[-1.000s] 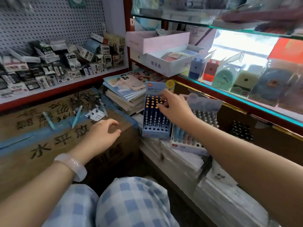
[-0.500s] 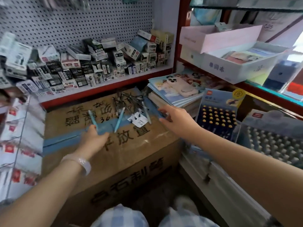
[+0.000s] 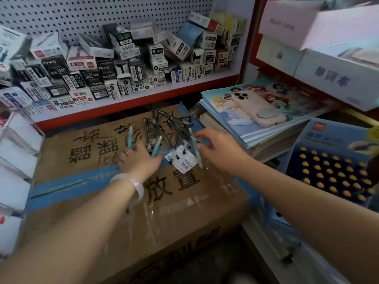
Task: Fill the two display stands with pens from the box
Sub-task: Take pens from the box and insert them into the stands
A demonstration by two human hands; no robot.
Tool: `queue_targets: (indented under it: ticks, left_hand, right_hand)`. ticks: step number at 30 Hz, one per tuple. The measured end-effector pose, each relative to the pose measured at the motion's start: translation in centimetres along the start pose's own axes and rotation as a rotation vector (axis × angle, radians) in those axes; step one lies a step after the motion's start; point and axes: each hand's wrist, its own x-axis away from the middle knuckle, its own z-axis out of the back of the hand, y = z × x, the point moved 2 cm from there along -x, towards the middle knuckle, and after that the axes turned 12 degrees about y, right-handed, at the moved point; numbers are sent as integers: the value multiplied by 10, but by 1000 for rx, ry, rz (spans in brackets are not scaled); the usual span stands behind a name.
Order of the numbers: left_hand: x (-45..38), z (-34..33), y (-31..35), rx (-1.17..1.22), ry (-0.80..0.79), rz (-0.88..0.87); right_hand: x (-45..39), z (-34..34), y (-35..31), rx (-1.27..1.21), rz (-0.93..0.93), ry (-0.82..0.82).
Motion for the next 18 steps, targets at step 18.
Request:
queue_targets:
  ticks: [18]
  left_hand:
    - [-64, -3, 61, -116, -160, -31]
  right_hand:
    - [-3, 1, 31, -167, -97, 35]
